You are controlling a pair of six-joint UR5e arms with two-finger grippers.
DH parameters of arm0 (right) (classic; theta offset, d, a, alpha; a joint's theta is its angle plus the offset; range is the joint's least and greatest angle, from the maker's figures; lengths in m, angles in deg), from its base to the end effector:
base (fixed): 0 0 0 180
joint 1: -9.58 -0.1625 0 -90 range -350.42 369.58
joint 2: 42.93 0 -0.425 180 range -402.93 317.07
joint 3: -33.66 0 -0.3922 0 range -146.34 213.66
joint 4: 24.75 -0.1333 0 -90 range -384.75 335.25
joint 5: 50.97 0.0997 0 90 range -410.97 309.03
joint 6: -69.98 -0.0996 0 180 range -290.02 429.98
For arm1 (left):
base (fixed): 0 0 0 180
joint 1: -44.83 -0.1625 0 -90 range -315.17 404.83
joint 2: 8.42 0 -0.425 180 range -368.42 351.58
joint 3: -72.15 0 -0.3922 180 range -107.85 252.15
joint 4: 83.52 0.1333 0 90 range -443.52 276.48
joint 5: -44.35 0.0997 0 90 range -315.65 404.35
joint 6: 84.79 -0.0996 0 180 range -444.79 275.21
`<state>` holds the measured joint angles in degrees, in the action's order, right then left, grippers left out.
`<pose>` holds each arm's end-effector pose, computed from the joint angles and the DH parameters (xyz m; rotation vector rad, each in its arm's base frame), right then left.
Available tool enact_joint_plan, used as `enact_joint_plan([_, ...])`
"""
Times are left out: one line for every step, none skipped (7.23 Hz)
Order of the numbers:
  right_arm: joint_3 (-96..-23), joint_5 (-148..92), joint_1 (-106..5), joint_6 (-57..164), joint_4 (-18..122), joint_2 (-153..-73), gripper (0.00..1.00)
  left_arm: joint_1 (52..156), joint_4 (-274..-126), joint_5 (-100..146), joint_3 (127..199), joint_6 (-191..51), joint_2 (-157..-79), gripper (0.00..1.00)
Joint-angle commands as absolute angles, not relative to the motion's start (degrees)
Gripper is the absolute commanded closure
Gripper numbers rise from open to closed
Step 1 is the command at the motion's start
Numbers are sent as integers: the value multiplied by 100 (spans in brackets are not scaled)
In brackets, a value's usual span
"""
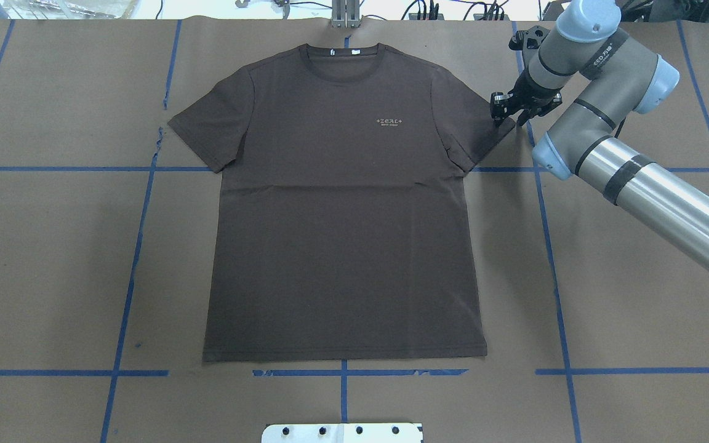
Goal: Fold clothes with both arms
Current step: 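Move the right gripper toward the sleeve nearest it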
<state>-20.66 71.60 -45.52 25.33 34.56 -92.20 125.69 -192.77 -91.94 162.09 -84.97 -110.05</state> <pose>-0.3912 -0.7000 0.4599 0.1144 -0.8095 -0.0167 0.0333 -0.5930 0.5081 0.4468 0.8285 0.3677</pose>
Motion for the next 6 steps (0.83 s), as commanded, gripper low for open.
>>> enact_joint_plan([-2066,7172,-4553,2525,3457,-9232,85,12569,-19277,-9188,16215,-8497,-11020,0])
enact_joint_plan([-2066,7181,-4553,2525,3448,-9232,100,12569,-19277,-9188,16215,-8497,-11037,0])
enact_joint_plan([-2074,7190,-4553,2525,3448,-9223,100,12569,-19277,-9188,16206,-8497,-11055,0])
enact_joint_plan([-2109,7216,-4553,2533,3448,-9223,100,12569,-19268,-9179,16206,-8488,-11063,0])
enact_joint_plan([-2171,7216,-4561,2516,3448,-9093,100,12569,-19268,-9179,16206,-8488,-11064,0])
enact_joint_plan([-2380,7216,-4561,2533,3457,-8987,100,12569,-19268,-9179,16206,-8488,-11064,0])
